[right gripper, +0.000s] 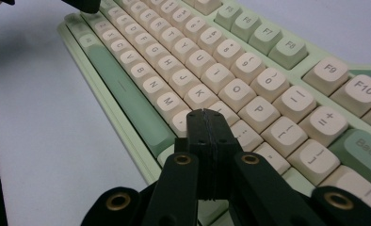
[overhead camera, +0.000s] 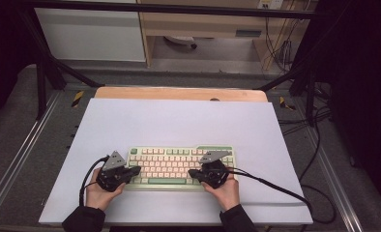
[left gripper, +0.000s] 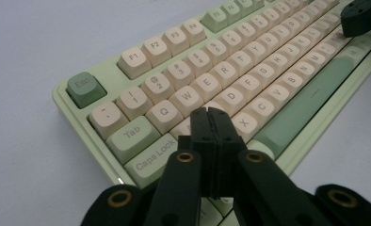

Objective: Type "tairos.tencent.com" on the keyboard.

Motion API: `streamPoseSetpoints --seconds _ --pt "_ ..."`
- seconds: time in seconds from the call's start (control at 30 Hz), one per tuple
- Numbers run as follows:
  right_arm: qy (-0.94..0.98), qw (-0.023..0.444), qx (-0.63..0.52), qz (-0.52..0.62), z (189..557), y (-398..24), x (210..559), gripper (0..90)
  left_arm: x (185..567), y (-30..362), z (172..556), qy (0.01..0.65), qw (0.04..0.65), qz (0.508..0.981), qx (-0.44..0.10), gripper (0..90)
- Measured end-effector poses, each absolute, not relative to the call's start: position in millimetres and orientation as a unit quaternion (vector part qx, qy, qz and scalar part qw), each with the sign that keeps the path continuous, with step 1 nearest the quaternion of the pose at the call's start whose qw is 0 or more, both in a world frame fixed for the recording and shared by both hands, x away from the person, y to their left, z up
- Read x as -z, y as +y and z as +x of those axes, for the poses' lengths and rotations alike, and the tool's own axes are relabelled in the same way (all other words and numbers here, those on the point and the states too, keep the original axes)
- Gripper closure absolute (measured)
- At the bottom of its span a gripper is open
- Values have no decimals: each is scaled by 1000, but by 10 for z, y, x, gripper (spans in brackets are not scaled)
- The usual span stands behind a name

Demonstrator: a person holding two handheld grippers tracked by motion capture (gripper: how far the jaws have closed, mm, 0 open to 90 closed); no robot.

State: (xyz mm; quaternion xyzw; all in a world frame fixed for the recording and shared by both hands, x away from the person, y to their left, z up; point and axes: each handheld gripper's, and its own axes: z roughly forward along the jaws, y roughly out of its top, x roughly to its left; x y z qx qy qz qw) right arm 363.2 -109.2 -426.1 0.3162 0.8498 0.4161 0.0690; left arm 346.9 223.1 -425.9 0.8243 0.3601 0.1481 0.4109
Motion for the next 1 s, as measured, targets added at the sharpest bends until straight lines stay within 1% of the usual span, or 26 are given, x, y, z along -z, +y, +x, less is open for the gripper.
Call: streamPoseSetpoints --seconds 0.53,1.0 --pt "847 74 -419 320 3609 -1200 4184 900 4238 2199 3454 356 413 825 -147 894" --pt "838 73 -426 332 3583 -1355 4199 900 4232 2033 3465 346 415 830 -142 890"
